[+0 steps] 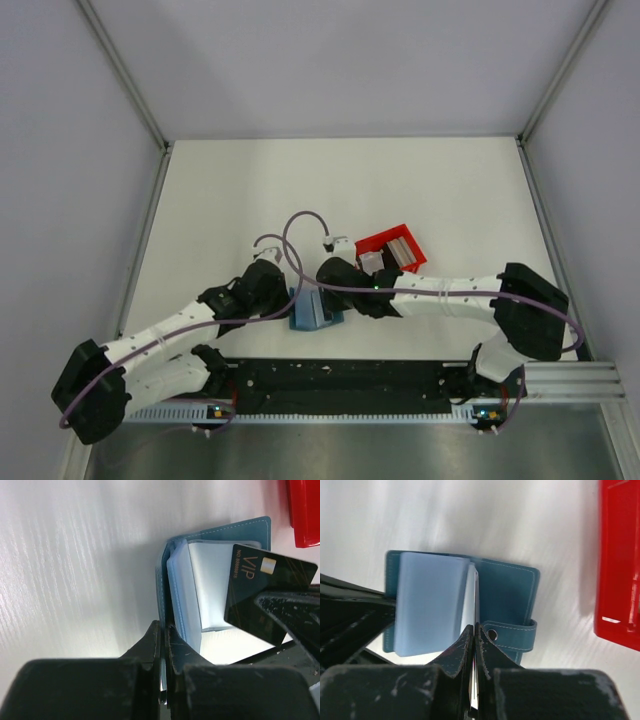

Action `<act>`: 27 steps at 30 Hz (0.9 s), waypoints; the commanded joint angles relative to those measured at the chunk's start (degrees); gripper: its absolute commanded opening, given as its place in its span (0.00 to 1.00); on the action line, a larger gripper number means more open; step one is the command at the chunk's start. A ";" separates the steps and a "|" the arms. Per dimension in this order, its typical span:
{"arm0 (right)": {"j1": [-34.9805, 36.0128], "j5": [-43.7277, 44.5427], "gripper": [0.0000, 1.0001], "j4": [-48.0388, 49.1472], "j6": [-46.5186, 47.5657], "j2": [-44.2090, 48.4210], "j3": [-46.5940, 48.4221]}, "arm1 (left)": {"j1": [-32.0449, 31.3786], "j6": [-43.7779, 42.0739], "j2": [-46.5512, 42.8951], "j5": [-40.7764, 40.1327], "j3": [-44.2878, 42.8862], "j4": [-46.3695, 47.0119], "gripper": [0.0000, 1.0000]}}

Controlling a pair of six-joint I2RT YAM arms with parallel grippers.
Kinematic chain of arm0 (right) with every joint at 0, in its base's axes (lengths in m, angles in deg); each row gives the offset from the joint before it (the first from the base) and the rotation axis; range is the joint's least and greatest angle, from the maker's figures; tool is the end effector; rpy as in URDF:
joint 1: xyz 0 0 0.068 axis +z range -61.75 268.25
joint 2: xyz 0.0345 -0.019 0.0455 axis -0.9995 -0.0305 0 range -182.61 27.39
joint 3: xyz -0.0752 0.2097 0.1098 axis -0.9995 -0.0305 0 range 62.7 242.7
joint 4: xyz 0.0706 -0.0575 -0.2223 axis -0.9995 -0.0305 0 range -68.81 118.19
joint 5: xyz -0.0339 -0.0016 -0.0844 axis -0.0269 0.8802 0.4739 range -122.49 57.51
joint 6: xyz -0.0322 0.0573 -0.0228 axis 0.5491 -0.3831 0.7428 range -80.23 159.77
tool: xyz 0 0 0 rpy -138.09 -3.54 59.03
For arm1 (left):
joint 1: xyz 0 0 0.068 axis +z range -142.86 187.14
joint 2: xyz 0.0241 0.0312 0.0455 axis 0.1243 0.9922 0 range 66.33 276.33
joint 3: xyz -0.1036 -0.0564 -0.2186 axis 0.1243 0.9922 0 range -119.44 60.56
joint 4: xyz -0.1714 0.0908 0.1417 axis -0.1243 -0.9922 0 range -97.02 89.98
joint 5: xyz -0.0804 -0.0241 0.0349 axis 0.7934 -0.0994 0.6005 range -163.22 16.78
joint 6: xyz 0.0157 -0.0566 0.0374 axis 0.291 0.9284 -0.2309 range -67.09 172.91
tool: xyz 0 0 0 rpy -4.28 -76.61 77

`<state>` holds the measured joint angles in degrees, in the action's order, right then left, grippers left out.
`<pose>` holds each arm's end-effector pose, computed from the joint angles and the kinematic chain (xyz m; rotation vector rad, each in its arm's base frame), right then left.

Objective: Put the credit cards into the card holder
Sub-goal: Open the card holder at the center of the board.

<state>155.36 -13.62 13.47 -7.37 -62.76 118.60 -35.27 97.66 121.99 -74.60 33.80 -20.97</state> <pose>0.1421 0.2894 0.1804 -0.2730 2.4218 0.5448 0.1434 -0.1292 0.1558 -0.0633 2.5480 -0.6198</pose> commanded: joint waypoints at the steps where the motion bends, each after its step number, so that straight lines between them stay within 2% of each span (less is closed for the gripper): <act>1: -3.12 -4.27 0.00 1.79 0.55 3.31 -2.89 | -0.13 -1.25 1.12 -1.60 1.01 2.31 0.00; 8: -7.61 -16.39 0.00 12.59 -1.99 4.19 -9.92 | -0.04 -0.63 3.92 -1.95 3.03 5.65 0.00; 17: -10.59 -22.74 0.00 20.60 -5.51 6.90 -14.41 | -0.04 1.30 9.20 -2.66 3.39 7.59 0.00; 19: -11.65 -21.43 0.00 19.22 -5.25 8.49 -14.68 | -0.04 1.74 9.82 -2.39 3.73 7.94 0.00; 23: -12.97 -16.08 0.00 9.02 -2.18 9.20 -12.04 | -0.04 1.83 9.73 -2.57 3.83 7.77 0.00; 27: -13.06 -12.90 0.00 6.38 0.37 11.40 -12.40 | -0.04 1.48 9.38 -2.39 3.47 7.42 0.00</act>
<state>142.66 -31.02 24.25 -10.15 -54.73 104.35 -35.27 99.45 130.88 -75.85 36.37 -12.95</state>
